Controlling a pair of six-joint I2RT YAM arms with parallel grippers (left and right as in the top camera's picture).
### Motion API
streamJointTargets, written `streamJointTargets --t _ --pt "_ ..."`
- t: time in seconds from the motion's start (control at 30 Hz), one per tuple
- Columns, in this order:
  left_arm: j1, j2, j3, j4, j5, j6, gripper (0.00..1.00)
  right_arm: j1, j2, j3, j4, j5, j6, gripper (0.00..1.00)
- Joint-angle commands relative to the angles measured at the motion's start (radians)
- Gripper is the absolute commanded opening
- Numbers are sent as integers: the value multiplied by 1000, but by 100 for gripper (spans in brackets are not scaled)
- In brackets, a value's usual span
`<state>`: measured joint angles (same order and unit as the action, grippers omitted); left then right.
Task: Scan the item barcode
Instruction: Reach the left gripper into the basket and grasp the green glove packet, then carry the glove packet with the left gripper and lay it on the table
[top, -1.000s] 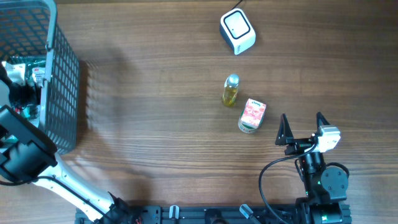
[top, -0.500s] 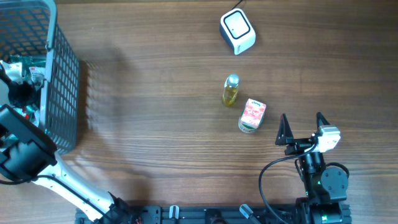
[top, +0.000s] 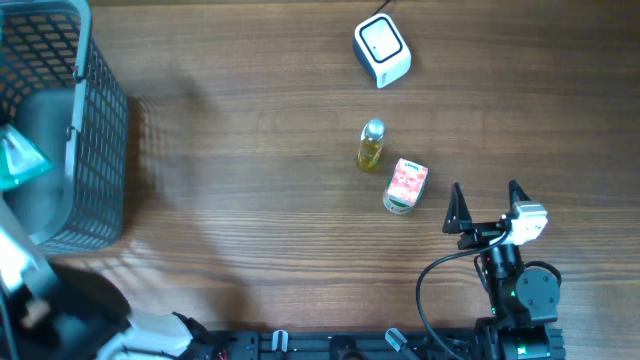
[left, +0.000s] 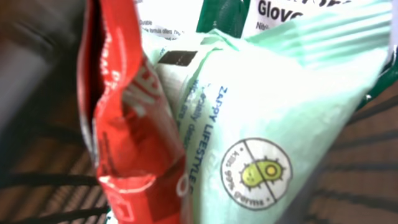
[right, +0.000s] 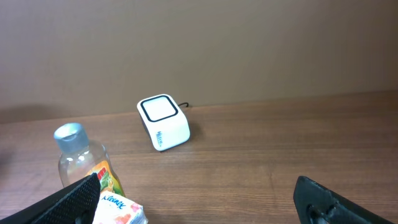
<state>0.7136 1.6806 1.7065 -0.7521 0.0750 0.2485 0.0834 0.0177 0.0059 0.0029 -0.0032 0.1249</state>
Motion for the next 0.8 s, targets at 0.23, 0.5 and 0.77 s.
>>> streamJointTargets --t 0.23,0.5,0.77 --pt "-196 -412 16 90 227 -371 5 -4 -4 -1 4 5 -17 100" --pt "-682 -499 13 -258 55 -397 5 -4 -4 -1 4 5 -17 100" --pt "-997 -248 12 -481 -10 -531 4 -4 -4 -1 4 5 -17 100"
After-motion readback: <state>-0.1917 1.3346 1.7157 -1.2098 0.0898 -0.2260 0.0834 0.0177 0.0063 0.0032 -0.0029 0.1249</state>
